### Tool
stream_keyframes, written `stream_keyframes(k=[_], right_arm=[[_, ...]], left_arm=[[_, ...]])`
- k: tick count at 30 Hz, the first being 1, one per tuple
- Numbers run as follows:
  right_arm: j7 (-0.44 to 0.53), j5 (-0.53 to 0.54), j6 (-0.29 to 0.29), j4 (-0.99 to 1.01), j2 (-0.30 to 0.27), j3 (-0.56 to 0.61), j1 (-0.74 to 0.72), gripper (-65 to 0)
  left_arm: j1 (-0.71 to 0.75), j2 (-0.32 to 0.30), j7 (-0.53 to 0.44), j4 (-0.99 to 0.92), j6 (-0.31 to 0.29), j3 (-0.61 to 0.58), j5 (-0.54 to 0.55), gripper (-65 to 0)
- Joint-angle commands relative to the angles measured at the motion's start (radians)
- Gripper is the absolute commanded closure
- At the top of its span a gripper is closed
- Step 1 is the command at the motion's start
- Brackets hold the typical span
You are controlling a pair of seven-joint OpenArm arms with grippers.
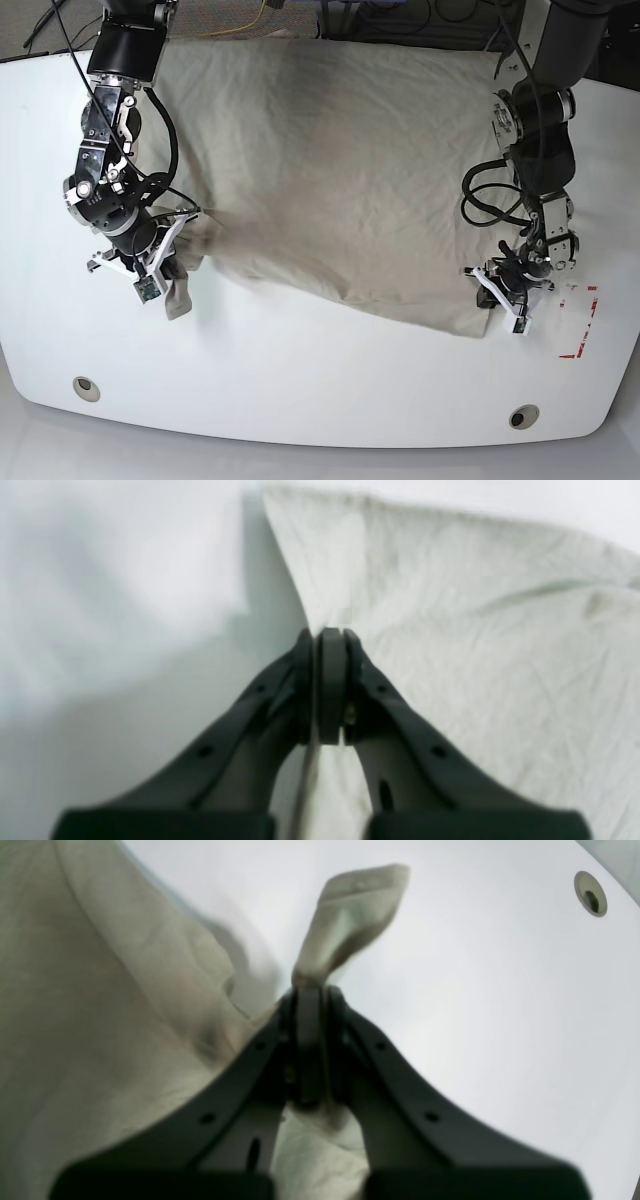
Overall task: Layout the t-shirt on the table in an organized manner, then fold the t-shirt properly
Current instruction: 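Lift the hem corners with both grippers and pull them up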
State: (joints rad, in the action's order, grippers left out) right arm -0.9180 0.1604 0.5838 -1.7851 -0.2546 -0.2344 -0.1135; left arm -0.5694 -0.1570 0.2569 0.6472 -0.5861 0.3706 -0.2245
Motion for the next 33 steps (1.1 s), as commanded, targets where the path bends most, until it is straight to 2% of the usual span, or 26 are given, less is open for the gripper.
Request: stream_keyframes(k=[1,9,17,26,33], right_arm=[[0.024,0.006,-0.002,-0.022,-0.015,-0.016,-0.021,0.0],[0.020,0.008,-0.002,-0.080,-0.024,-0.061,-0.024,0.0],[0.020,0.008,-0.003,-0.100,-0.081,-0.062,-0.055,0.0],[0.020,0.008,-0.002,-0.088,-0.131,-0.059,-0.147,0.0],[0.020,0.008,0.002,-0.025,-0.157,-0.056,-0.256,0.0]], left_arm=[[-0.010,-0.013,-0.031,0.093,-0.001,0.001,0.018,0.0],[0.035,-0.013,-0.023,0.291,-0.001,0.001,0.018,0.0],[0.068,-0.014,0.009,0.495,-0.001,0.001,0.018,0.0],[0.068,-0.014,0.020,0.754,-0.001,-0.002,0.018,0.0],[0.061,-0.017,0.022,0.882,-0.001,-0.038,0.017,0.0]])
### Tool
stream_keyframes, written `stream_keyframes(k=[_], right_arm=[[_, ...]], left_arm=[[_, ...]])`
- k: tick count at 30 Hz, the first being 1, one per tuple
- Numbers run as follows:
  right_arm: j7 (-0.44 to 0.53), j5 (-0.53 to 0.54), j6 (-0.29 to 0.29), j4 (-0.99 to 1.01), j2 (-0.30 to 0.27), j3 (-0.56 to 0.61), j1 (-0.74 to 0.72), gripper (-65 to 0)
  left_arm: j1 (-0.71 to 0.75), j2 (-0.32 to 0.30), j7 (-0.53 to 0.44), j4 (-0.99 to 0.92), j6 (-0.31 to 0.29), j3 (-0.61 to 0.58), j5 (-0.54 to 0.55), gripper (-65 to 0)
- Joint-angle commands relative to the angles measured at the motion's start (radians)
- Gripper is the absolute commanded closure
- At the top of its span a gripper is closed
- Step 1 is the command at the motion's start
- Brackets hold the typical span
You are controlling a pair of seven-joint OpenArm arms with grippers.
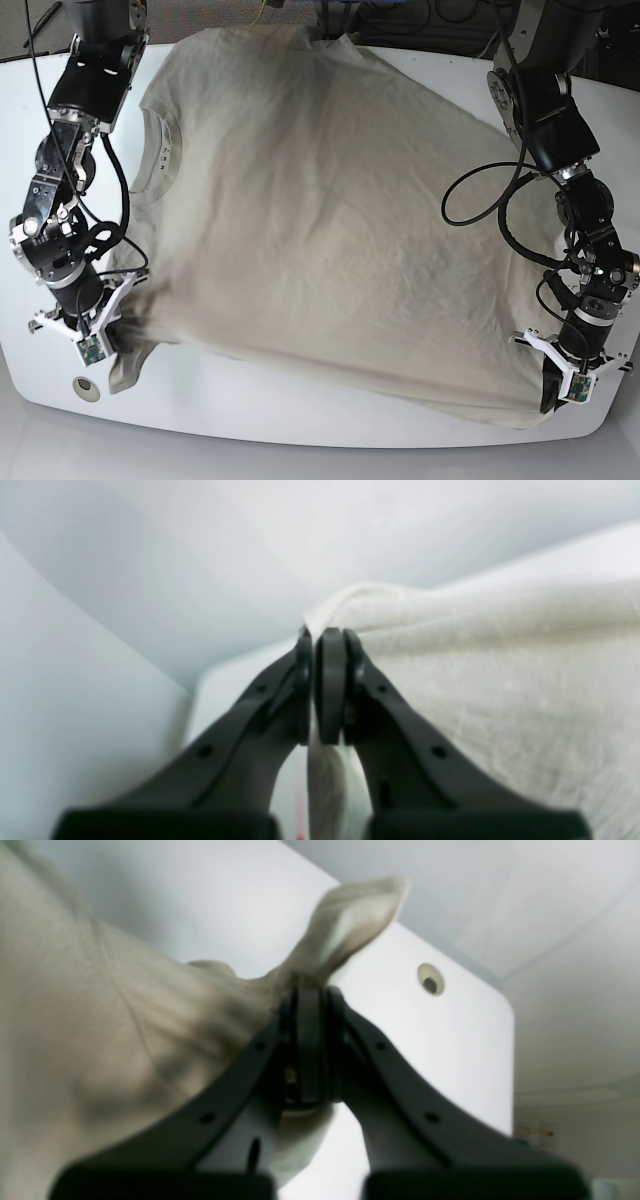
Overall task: Layout the t-shirt on the table in an organized manner, then fold the t-shirt properly
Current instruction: 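Lift the hem corners with both grippers and pull them up, then drag the held hem with both grippers toward the robot, flattening the shirt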
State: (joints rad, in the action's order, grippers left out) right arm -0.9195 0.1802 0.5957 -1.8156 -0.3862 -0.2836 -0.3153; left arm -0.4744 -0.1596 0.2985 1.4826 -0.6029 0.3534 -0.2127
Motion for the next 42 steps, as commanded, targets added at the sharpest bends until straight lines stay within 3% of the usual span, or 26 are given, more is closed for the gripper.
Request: stream_keyframes(k=[1,14,42], right_arm=[[0.021,-0.012,-0.010,0.020,-0.027,-0.007,-0.074,0.0],[0.021,-0.012,-0.010,0.138,-0.052,0.033,-0.215,0.0],[0.021,-0.012,-0.010,0.139,-0.050,0.031,-0.155,0.0]], left_arm=[[-0.036,-0.016,-0.020,0.062,0.016,-0.041,0.005,0.0],[-0.062,-0.018,-0.018,0.126,0.016,-0.109,0.000,0.0],[0.033,-0.059,-0.018,0.128,0.018,-0.103,0.002,0.0]])
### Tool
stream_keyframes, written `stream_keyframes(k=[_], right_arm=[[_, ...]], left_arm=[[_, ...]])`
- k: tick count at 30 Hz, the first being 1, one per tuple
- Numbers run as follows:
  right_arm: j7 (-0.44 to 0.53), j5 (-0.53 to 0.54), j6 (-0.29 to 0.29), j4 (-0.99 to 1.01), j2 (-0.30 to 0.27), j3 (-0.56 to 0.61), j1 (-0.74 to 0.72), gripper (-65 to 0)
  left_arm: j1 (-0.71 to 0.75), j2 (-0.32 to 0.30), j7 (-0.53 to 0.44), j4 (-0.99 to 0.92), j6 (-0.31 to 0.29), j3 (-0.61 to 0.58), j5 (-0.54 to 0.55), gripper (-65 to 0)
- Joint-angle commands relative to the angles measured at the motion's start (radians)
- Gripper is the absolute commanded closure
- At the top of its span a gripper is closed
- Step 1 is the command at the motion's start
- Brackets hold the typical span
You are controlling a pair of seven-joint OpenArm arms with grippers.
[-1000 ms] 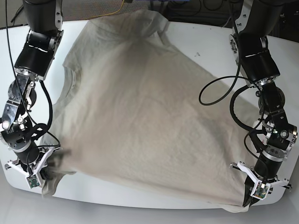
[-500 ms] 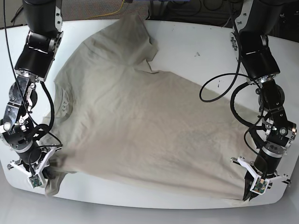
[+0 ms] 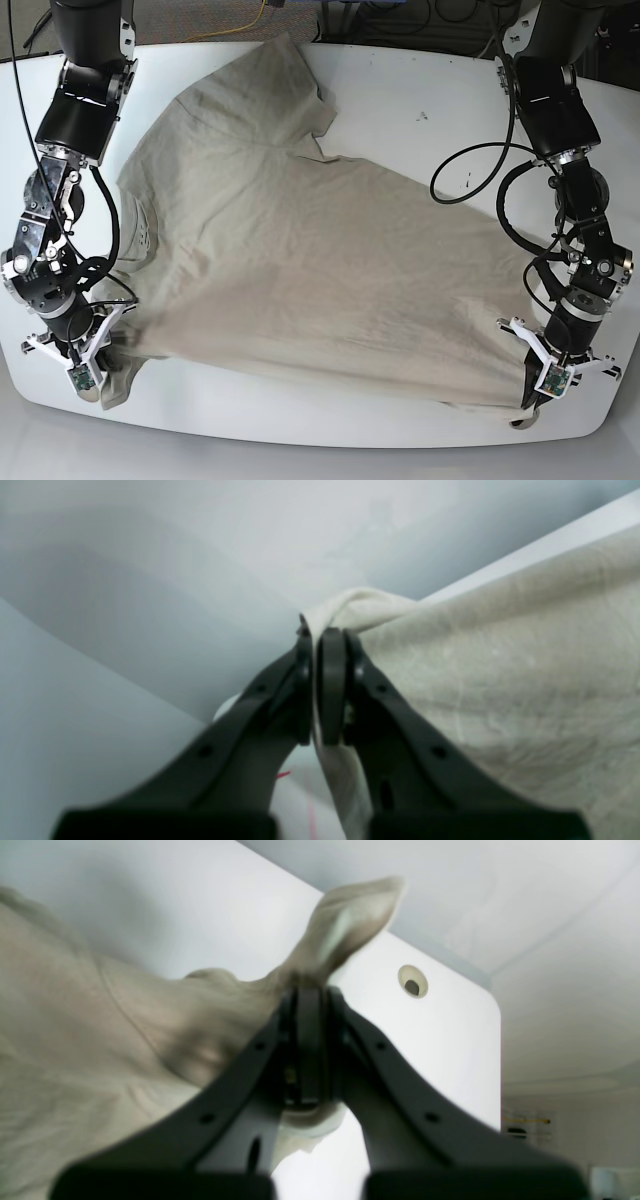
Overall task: Layout the t-shirt on the table in an organized manner, then fold the t-shirt properly
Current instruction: 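Drag the held hem with both grippers toward the robot, flattening the shirt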
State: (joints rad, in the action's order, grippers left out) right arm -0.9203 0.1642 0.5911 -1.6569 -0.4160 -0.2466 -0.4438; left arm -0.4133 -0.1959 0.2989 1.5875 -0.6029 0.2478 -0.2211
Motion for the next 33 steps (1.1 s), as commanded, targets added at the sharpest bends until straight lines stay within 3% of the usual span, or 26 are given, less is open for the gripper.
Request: stream_keyframes(k=[1,33], right_arm=[[0.022,0.004,-0.006,-0.019,-0.021,-0.006,-0.025,0.0],[0.022,0.004,-0.006,-0.015,-0.016,-0.006,0.012,0.0]], left_arm=[[-0.028,-0.024,-0.019,0.023,0.018,0.003,0.010,0.0],[0.017,-0.027,-0.019,0.017,0.018,0.005,0.009,0.0]])
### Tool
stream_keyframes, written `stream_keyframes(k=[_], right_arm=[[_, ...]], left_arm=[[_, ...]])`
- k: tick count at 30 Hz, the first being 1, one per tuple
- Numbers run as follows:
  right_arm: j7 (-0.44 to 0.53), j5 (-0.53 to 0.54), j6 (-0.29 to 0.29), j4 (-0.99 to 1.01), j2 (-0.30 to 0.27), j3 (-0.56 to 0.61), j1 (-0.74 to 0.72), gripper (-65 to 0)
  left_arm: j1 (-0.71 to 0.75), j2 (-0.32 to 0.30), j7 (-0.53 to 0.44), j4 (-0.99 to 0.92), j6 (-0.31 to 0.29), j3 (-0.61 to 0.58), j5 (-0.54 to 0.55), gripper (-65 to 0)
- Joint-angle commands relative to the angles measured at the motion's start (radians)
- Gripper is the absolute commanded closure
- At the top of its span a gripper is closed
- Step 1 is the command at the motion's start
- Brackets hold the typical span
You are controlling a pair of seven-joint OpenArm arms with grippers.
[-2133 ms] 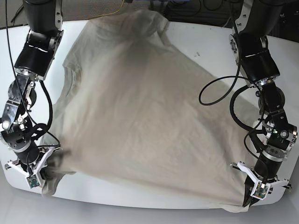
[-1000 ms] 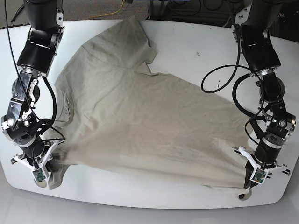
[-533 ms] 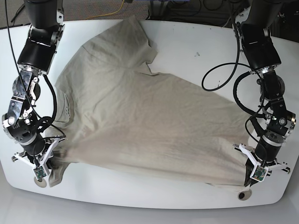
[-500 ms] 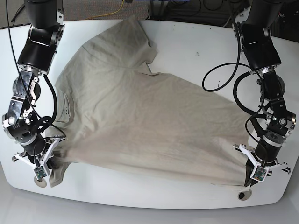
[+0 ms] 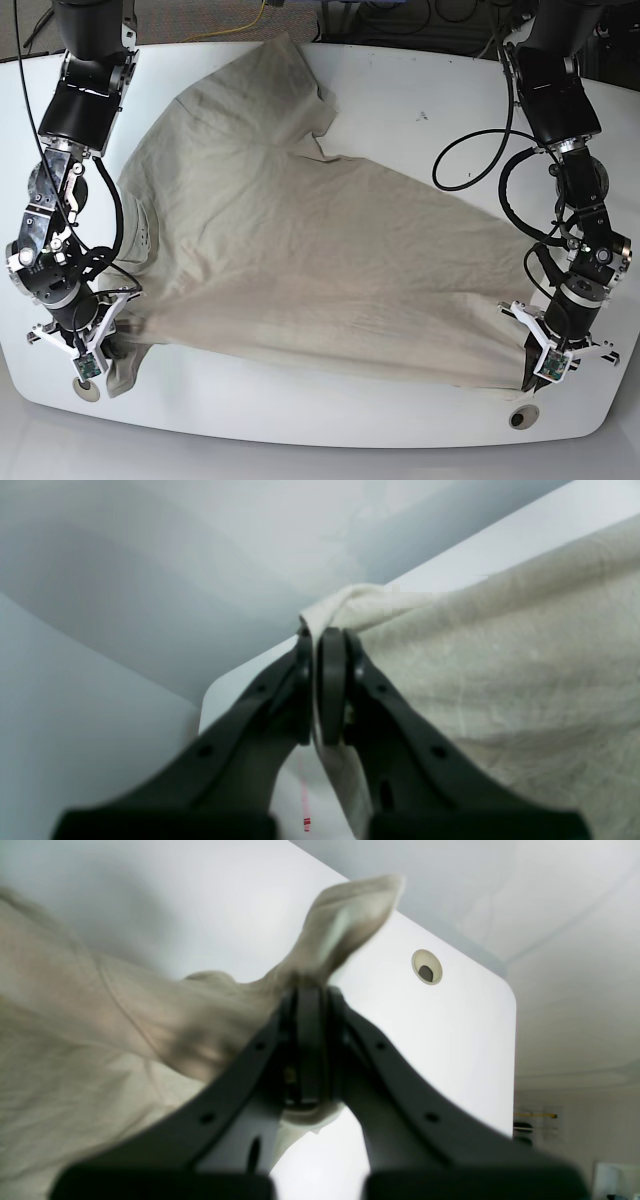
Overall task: Layout the t-shirt on the table in an organized manner, then fold the t-shirt properly
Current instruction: 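Drag the held hem with both grippers toward the robot, flattening the shirt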
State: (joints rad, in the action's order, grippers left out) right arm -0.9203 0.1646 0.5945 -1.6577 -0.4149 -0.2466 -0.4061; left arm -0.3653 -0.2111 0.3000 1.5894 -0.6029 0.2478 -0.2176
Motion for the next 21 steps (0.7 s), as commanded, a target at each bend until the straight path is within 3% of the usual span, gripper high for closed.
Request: stream_keyframes(k=[1,13,21], right_arm=[[0.022,0.003,-0.009,-0.014,-0.017,-0.006,-0.026,0.0],[0.033,0.002,-0.014,0.046,0.011,-0.001,-0.041,0.0],[0.140,0.002,-0.014,0.239,0.029,0.000,-0.115,0.0]], left_arm=[[-0.025,-0.012,-0.020,0.013,0.018,0.005,0.005,0.0],[-0.021,-0.012,-0.023,-0.053,0.018,0.005,0.007,0.0],[-0.080,-0.014,-0.025,-0.148,0.019,0.003,0.008,0.0]])
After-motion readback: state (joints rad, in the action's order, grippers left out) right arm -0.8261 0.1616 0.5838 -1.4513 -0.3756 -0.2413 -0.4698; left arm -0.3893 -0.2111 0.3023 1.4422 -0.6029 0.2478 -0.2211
